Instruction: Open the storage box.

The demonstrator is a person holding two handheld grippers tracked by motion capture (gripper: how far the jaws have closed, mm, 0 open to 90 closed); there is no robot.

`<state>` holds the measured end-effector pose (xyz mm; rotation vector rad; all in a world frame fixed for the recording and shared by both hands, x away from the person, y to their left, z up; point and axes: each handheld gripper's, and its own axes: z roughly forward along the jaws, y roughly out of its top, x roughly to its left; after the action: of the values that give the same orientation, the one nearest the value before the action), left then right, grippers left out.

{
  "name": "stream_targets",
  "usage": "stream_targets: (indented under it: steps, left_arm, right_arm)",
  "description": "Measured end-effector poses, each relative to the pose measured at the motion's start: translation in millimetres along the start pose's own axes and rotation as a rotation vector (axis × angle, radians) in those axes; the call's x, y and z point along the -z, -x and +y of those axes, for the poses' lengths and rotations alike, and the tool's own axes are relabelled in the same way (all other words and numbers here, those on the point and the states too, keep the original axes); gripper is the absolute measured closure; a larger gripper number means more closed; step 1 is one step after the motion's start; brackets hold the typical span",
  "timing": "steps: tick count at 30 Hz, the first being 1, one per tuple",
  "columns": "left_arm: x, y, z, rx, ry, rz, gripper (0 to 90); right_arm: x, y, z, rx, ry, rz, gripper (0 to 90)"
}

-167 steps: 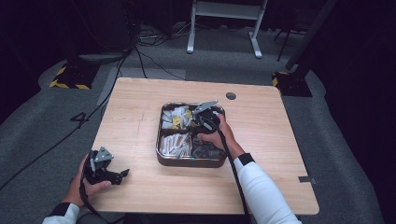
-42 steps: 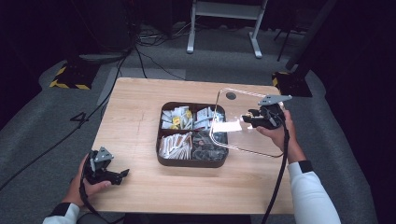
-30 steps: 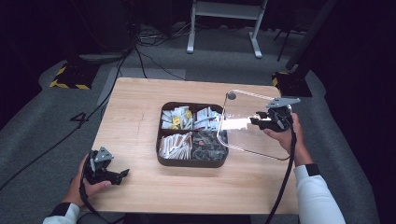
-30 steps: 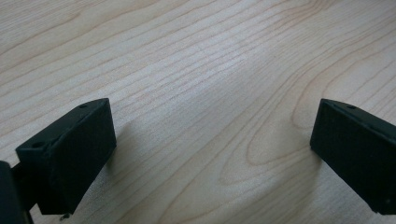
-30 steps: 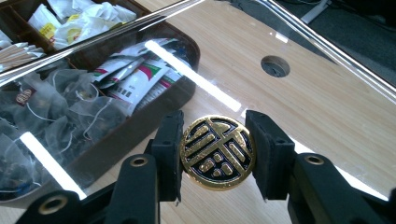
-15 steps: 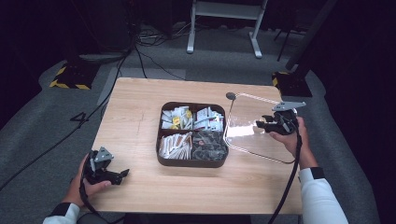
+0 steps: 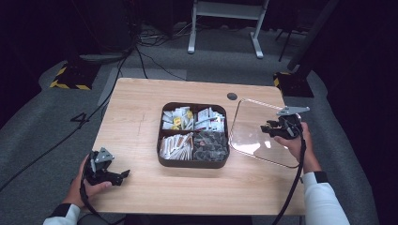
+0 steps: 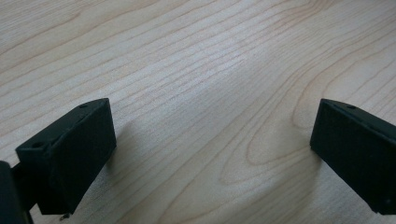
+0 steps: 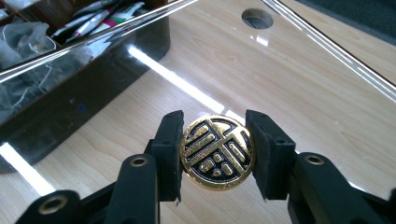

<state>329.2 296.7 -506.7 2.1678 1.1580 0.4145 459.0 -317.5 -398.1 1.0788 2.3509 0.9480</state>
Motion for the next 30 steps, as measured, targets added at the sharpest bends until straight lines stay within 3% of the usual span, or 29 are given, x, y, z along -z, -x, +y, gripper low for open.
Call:
stream_targets:
  steps: [12, 30]
  left_arm:
    - [0.0, 0.0, 0.0, 0.000, 0.000, 0.000, 0.5]
    - [0.0, 0.0, 0.0, 0.000, 0.000, 0.000, 0.5]
  right_arm:
    - [-6.9, 7.2, -16.4, -0.016, -0.035, -0.007, 59.1]
    - [-37.1, 15.7, -43.2, -0.040, -0.108, -0.002, 59.0]
